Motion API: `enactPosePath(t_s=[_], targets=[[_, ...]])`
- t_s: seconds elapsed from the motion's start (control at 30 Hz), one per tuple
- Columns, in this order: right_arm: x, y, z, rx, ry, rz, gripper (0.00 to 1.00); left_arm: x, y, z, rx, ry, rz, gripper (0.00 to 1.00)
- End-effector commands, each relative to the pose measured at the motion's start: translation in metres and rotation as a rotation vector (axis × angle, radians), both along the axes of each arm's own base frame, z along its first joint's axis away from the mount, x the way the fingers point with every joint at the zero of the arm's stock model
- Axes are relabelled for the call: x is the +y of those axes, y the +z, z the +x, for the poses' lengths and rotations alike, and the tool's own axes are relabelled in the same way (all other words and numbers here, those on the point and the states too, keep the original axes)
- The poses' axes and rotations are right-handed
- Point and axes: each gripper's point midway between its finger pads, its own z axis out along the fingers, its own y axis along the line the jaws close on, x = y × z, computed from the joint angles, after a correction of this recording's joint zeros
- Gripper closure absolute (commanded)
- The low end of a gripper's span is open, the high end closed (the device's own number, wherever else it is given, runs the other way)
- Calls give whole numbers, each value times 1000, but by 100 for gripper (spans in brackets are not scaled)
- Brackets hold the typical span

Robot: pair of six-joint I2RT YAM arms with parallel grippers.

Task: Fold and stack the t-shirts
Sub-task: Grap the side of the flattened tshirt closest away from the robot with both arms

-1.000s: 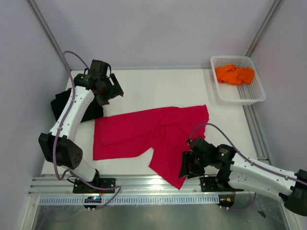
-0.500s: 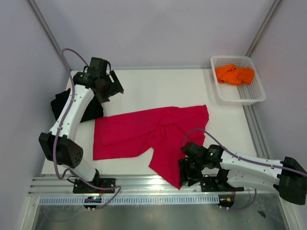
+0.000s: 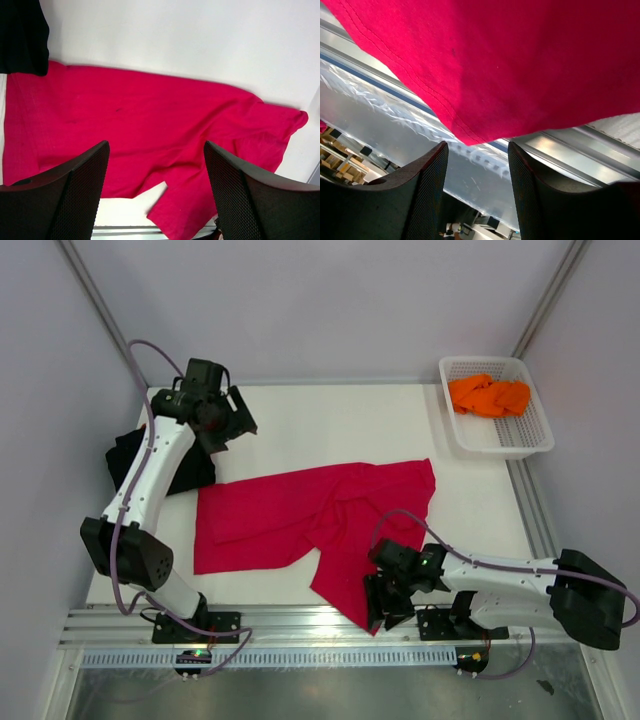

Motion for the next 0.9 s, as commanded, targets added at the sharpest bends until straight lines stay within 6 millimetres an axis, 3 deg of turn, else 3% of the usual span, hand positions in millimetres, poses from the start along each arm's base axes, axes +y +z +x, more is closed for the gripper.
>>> enactPosePath(t_s=[0.0, 0.4, 0.5, 0.53, 0.57, 0.6, 0.67, 0.87], targets=[[17, -4, 5, -18, -2, 43, 44, 2, 13, 5, -34, -17, 4, 21], [27, -14, -2, -20, 32, 19, 44, 13, 19, 5, -44, -6, 17, 21], [27, -14, -1, -27, 33, 20, 55, 13, 18, 4, -41, -7, 16, 21], [27, -14, -1, -33, 30, 23, 66, 13, 18, 4, -42, -6, 17, 21], [27, -14, 0, -40, 29, 24, 84, 14, 18, 4, -41, -5, 18, 21], [28, -12, 2, -47, 26, 30, 90, 13, 18, 4, -42, -6, 17, 21], [28, -12, 4, -62, 20, 33, 97, 13, 19, 4, -44, -7, 19, 21], [28, -8, 12, -107, 7, 17, 97, 14, 17, 3, -36, -5, 16, 21]])
